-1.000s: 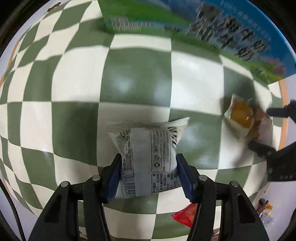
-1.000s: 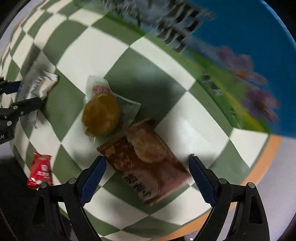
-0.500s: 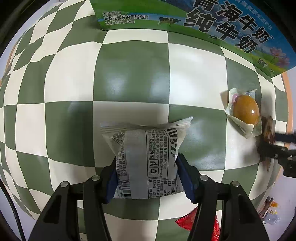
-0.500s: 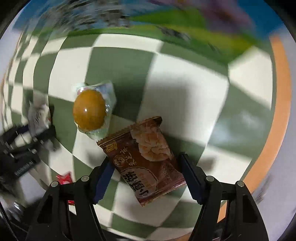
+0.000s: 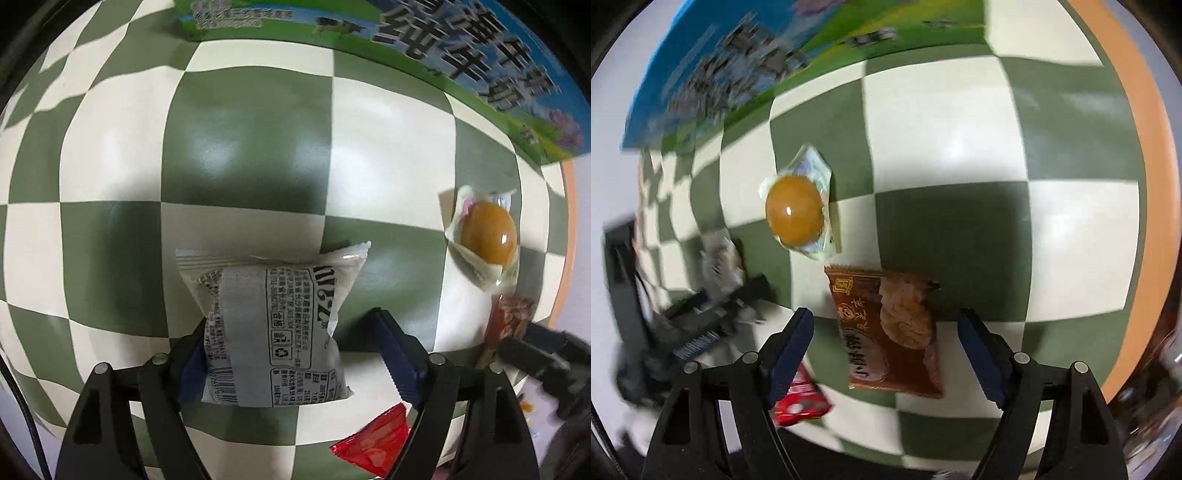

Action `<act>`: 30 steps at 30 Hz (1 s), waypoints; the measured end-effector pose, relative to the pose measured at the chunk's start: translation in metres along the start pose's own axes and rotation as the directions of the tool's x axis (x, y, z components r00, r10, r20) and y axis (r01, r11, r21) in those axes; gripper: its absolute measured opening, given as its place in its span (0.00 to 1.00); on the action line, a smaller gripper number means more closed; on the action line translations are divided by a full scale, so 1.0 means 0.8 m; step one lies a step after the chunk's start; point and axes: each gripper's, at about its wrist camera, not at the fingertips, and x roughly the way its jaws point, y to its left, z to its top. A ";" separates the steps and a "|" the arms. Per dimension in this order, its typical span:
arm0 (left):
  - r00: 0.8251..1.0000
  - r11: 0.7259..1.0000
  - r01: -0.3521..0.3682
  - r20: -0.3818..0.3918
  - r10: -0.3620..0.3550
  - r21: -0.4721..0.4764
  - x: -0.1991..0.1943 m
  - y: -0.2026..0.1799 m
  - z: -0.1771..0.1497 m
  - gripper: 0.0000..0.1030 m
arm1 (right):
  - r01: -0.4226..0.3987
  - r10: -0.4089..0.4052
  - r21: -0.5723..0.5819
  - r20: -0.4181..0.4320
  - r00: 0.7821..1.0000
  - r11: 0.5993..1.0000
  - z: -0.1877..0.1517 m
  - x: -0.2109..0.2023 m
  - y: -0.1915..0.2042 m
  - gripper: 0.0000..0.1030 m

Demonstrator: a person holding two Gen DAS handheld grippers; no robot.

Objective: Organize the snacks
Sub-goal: 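Grasp white bread packet with left tool while right tool grasps brown biscuit packet, then carry both packets into the box and open both tools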

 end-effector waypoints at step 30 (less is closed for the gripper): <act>0.998 0.997 -0.066 -0.017 0.066 0.030 -0.001 0.093 -0.074 0.50 | 0.085 -0.091 0.130 0.035 0.995 0.988 -0.102 0.021 0.030 0.59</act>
